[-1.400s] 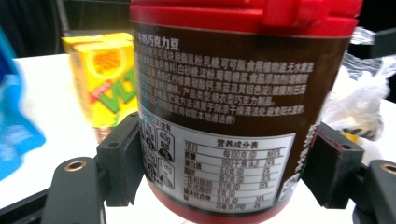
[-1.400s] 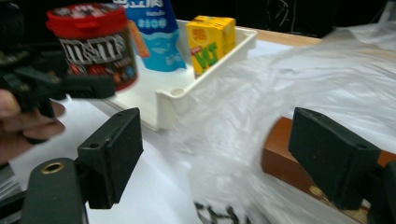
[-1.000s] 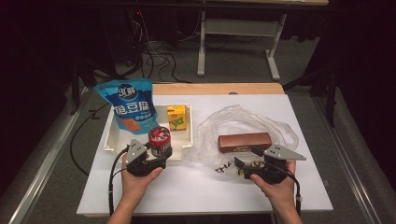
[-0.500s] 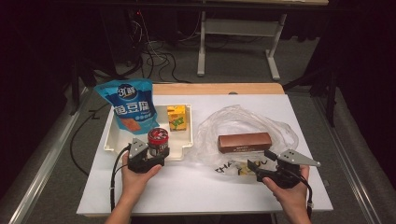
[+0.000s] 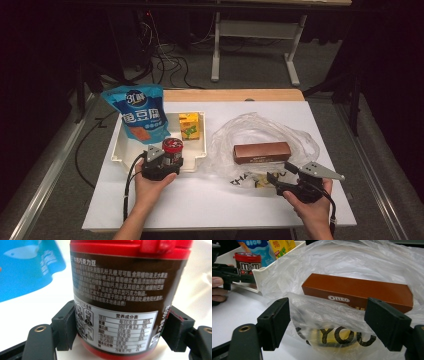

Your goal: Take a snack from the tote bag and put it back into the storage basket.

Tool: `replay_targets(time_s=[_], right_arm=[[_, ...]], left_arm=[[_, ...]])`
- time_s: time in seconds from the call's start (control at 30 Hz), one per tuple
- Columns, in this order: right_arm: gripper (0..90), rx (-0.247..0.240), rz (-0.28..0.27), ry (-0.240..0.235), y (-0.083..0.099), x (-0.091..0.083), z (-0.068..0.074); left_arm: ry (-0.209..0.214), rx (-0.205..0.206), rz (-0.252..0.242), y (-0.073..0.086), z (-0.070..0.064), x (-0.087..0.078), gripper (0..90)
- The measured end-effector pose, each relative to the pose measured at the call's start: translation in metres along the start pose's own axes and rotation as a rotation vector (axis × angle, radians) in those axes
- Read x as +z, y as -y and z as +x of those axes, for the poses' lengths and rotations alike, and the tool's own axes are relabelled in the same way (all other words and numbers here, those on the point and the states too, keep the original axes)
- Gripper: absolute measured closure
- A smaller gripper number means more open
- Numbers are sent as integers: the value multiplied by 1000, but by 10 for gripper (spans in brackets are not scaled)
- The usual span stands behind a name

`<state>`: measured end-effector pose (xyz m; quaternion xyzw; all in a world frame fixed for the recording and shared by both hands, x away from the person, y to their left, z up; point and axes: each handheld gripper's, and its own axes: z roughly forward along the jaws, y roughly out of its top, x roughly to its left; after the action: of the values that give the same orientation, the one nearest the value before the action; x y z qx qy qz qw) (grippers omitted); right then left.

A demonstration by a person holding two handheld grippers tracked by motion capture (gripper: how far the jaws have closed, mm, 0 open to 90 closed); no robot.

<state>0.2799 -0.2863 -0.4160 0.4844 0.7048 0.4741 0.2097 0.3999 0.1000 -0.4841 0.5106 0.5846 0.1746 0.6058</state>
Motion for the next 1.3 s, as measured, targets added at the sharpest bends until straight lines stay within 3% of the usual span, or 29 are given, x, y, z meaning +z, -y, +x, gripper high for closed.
replay_targets(time_s=[0.07,0.33,0.47,0.6,0.73,0.83,0.97,1.03,1.1,1.17,1.23,1.3], right_arm=[[217,5,1,-14,0,2,1],[221,-7,12,-22,0,6,7],[222,-3,17,-27,1,6,8],[223,-9,17,-30,1,6,10],[220,-2,19,-33,2,5,9],[216,-2,18,-36,2,4,9],[212,-7,16,-36,2,2,10],[212,-5,14,-36,3,1,9],[212,-6,13,-32,3,0,9],[212,0,11,-32,4,-1,9],[213,1,10,-31,4,-1,9],[213,-3,11,-31,4,-1,9]], left_arm=[[-5,9,3,1,-1,1,260],[-63,113,57,11,-5,6,256],[-80,70,75,10,-4,7,255],[-72,67,76,9,-3,6,253],[-49,75,18,5,-4,-3,224],[-29,46,-8,-2,-9,-14,189],[-57,22,-21,-9,-16,-33,191],[-105,-6,-32,-8,-19,-43,251],[-122,-18,-56,-4,-23,-53,425],[-69,-42,-45,-1,-27,-57,694],[-20,-35,-42,2,-33,-56,891],[-7,-34,-58,1,-35,-53,900]])
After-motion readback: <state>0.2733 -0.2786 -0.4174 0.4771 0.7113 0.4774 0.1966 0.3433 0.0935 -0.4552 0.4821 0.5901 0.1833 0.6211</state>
